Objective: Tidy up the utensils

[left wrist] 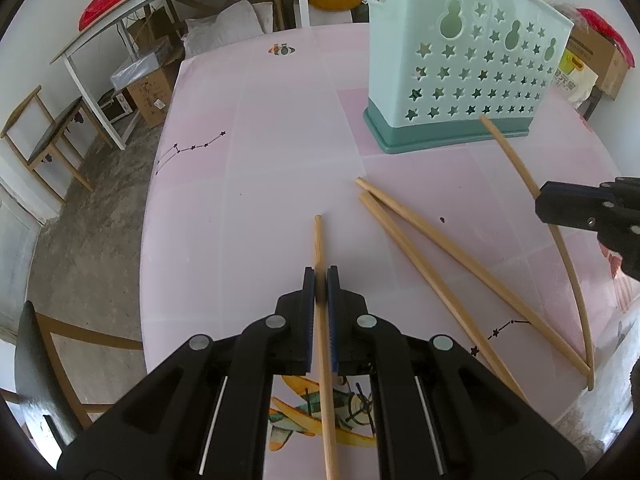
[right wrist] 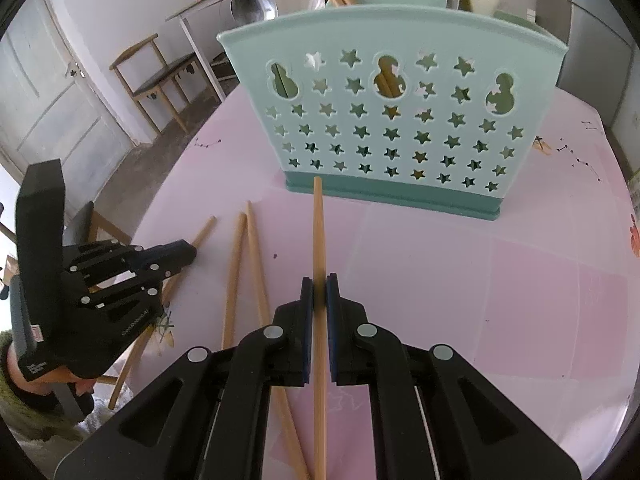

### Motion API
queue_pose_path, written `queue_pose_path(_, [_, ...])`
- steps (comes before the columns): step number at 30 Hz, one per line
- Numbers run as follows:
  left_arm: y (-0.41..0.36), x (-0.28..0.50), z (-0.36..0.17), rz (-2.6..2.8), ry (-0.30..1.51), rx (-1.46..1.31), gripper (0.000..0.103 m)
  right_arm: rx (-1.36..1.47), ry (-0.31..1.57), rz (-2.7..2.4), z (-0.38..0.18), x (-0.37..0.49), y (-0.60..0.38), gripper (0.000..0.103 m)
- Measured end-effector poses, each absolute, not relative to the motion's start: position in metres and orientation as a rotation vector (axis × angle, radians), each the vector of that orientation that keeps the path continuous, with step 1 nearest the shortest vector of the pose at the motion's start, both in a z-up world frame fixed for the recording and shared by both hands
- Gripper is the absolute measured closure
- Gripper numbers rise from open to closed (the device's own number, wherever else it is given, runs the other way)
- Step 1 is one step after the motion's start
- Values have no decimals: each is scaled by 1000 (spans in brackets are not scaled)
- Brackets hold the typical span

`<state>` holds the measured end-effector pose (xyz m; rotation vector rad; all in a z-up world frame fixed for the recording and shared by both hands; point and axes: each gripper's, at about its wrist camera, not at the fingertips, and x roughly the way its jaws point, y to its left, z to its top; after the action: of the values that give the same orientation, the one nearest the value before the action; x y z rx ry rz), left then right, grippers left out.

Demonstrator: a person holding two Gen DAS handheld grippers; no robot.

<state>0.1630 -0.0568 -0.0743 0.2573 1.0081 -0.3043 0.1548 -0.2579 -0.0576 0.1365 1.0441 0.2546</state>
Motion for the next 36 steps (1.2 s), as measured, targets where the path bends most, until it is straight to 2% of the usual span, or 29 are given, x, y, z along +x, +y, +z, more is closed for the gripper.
queue_pose_path(36, [-51, 152, -45, -273, 919, 241, 99, 199, 900, 246, -4, 138, -279, 96])
